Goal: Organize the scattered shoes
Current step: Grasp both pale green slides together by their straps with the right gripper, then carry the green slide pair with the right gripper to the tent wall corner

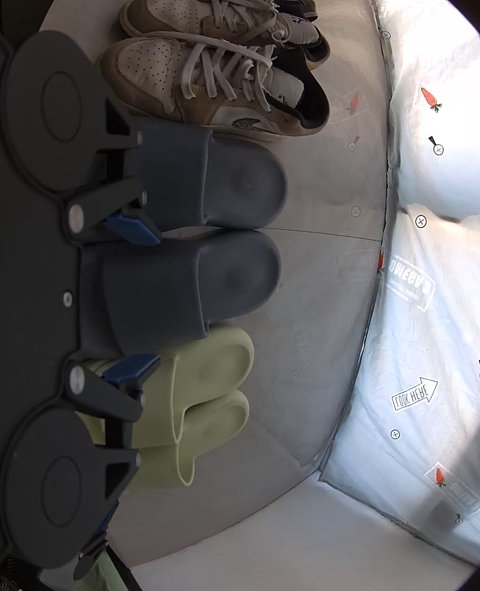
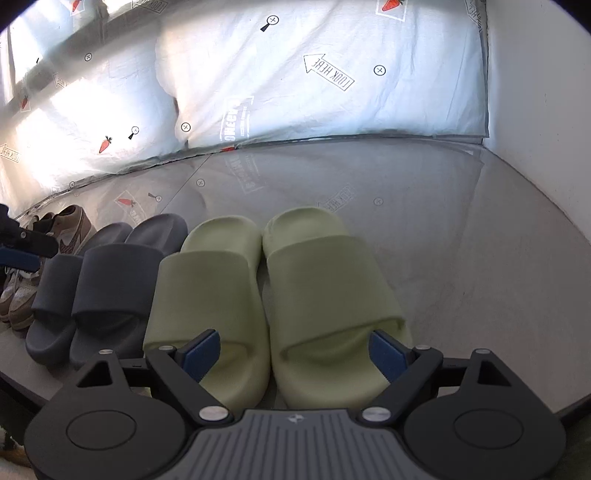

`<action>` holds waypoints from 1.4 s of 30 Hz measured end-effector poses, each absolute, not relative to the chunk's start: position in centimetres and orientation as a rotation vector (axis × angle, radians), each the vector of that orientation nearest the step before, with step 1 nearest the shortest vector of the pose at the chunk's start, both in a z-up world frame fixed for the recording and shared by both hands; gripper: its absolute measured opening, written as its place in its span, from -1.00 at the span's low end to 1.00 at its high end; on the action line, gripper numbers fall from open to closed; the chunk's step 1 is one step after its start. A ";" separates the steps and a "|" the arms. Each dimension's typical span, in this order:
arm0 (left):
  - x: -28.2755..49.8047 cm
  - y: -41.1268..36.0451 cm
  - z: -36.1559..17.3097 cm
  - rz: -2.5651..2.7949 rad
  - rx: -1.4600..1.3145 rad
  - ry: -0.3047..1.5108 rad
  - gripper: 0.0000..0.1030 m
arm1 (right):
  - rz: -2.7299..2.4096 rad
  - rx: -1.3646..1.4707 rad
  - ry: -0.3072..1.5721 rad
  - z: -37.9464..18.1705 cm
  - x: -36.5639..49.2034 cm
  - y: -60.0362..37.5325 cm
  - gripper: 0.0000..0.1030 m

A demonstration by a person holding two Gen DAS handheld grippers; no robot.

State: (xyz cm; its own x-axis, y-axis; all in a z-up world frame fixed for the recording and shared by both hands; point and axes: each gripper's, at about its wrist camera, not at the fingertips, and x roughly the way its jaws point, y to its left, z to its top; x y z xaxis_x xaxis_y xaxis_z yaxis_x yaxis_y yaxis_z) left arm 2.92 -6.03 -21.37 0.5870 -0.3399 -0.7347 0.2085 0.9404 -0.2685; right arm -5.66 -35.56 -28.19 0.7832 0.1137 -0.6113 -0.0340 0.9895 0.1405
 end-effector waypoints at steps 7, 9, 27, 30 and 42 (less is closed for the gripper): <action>3.2 -6.7 -22.0 -0.386 -0.088 0.925 0.29 | 0.119 0.060 0.658 -29.8 -3.9 -33.7 0.55; 3.3 -6.4 -22.3 -0.387 -0.084 0.936 0.29 | 0.115 0.051 0.649 -30.4 -3.5 -33.2 0.55; 3.9 -6.0 -22.6 -0.359 -0.011 0.978 0.29 | -0.006 -0.013 0.483 -31.3 -3.7 -30.8 -0.33; 4.0 -6.0 -21.8 -0.365 0.003 0.930 0.29 | -0.008 -0.007 0.499 -30.4 -3.3 -30.8 -0.44; 4.1 -2.2 -20.9 -0.369 -0.128 0.849 0.29 | -0.099 0.048 0.513 -25.7 -4.0 -30.9 -0.54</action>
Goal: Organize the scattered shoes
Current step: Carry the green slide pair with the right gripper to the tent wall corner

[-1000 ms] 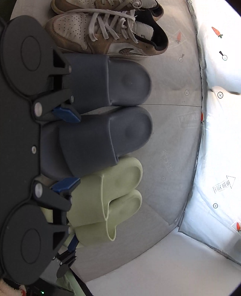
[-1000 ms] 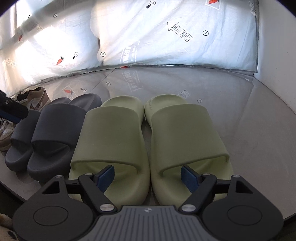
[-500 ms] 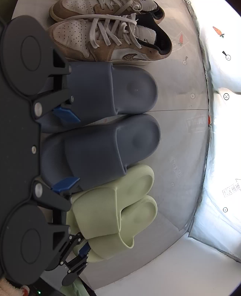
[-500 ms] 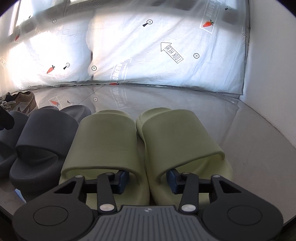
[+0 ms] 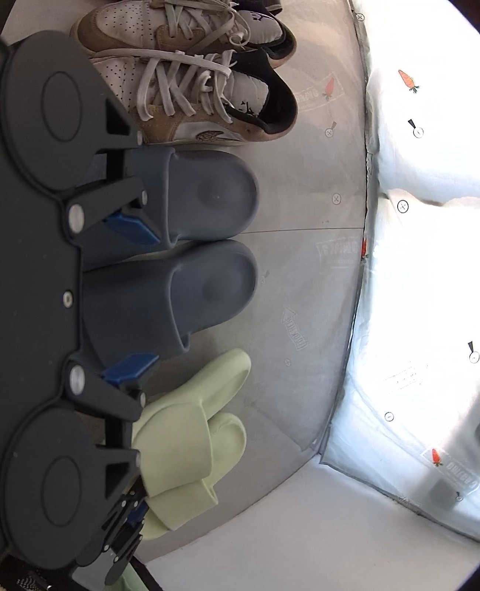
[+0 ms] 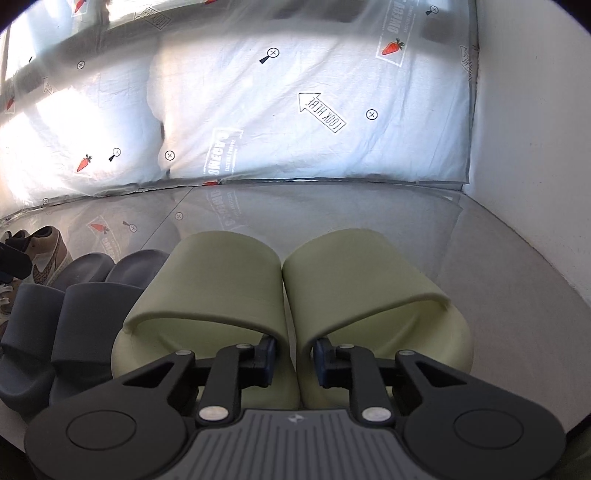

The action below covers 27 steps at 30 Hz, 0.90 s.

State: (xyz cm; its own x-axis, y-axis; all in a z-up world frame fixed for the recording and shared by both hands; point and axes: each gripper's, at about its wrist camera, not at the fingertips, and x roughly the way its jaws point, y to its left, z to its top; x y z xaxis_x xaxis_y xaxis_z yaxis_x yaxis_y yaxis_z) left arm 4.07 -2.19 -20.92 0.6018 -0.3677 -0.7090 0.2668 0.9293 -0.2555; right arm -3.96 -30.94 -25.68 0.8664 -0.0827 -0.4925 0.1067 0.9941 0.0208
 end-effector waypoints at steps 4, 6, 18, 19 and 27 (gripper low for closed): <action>4.3 -0.6 -21.3 -0.355 -0.182 0.845 0.29 | -0.175 0.041 0.501 -24.1 -5.7 -31.4 -0.54; 4.4 0.3 -21.5 -0.348 -0.209 0.842 0.29 | -0.209 0.039 0.493 -23.5 -6.5 -31.6 -0.54; 3.6 0.3 -21.5 -0.216 -0.216 0.841 0.29 | -0.292 0.103 0.440 -22.1 -6.0 -36.9 -0.49; 3.6 -0.3 -21.5 -0.198 -0.218 0.842 0.29 | -0.288 0.113 0.434 -22.0 -5.5 -37.9 -0.48; 3.9 -8.4 -20.9 -0.079 -0.248 0.867 0.29 | -0.215 0.114 0.386 -21.6 -1.3 -46.8 -0.48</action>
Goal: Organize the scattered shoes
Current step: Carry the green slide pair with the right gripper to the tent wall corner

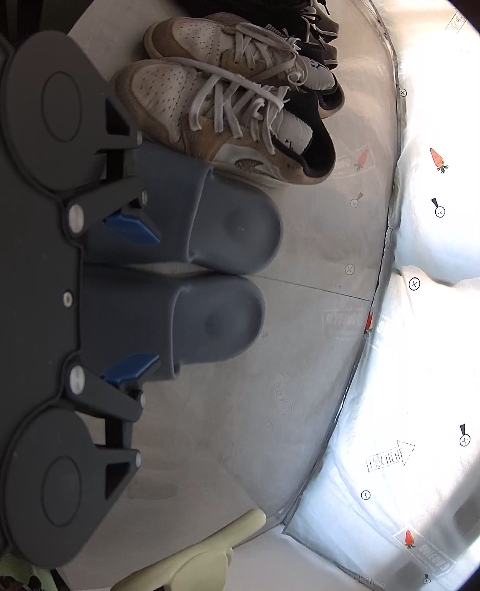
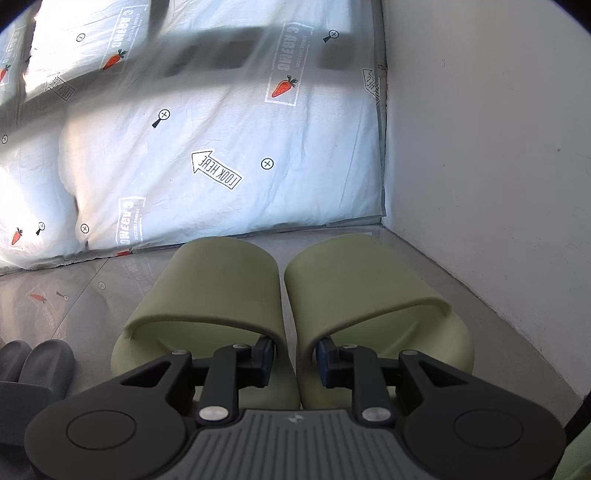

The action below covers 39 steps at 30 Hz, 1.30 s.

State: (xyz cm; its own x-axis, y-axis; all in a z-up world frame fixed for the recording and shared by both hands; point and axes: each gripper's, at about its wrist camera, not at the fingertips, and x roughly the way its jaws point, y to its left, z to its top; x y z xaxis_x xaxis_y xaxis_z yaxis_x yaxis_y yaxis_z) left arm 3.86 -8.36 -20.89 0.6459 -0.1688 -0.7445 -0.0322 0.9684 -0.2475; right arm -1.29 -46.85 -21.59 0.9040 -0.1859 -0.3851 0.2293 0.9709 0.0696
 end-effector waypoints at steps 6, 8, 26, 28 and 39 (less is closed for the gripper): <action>3.8 -14.6 -19.8 -0.076 -0.273 0.880 0.29 | -0.185 0.112 0.347 -21.3 2.6 -54.4 -0.47; 3.6 -16.0 -19.4 -0.073 -0.297 0.869 0.29 | -0.196 0.110 0.331 -21.4 4.1 -56.6 -0.47; 7.8 -22.7 -18.0 0.006 -0.277 0.873 0.29 | -0.293 0.165 0.311 -25.1 23.4 -69.3 -0.44; 8.1 -22.6 -18.1 0.026 -0.279 0.886 0.28 | -0.293 0.160 0.316 -25.5 25.7 -70.0 -0.44; 10.7 -23.5 -18.6 0.040 -0.254 0.917 0.28 | -0.258 0.129 0.361 -27.5 32.3 -72.7 -0.42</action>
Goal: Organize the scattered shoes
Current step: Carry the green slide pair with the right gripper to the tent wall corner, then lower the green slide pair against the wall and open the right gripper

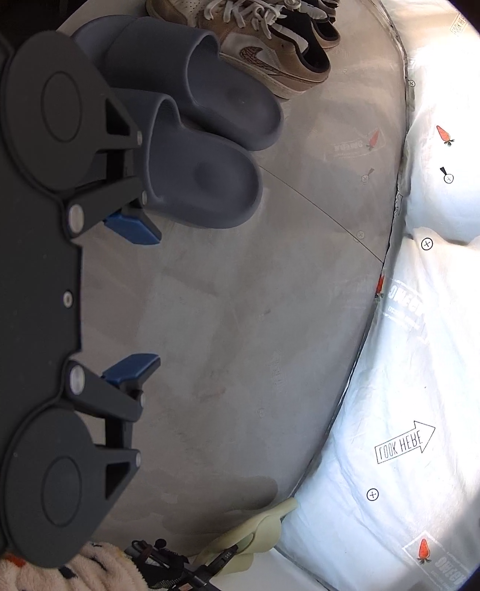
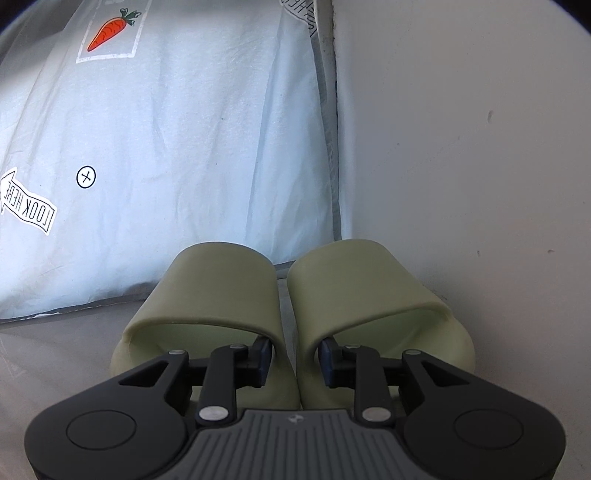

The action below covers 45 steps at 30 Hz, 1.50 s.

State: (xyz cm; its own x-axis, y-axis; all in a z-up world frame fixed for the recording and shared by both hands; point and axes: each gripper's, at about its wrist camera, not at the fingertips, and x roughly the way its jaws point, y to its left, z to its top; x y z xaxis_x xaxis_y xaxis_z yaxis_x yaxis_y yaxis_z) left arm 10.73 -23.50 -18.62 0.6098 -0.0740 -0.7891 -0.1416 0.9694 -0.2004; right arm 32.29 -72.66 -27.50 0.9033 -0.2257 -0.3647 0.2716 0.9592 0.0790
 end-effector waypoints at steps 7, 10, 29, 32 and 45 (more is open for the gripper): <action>12.5 -25.1 -18.9 0.016 -0.234 0.935 0.28 | -0.226 0.142 0.394 -28.4 34.7 -74.1 -0.42; 13.0 -25.4 -19.0 0.014 -0.237 0.944 0.28 | -0.214 0.145 0.422 -28.9 35.9 -75.0 -0.42; 13.8 -26.3 -19.0 0.020 -0.230 0.954 0.29 | -0.222 0.060 0.524 -28.0 36.7 -75.5 0.50; 13.5 -25.8 -19.0 0.032 -0.251 0.950 0.28 | -0.226 0.078 0.545 -27.1 35.2 -75.6 0.54; 13.4 -26.1 -18.6 0.015 -0.266 0.934 0.29 | -0.173 -0.004 0.484 -26.0 39.4 -70.2 0.86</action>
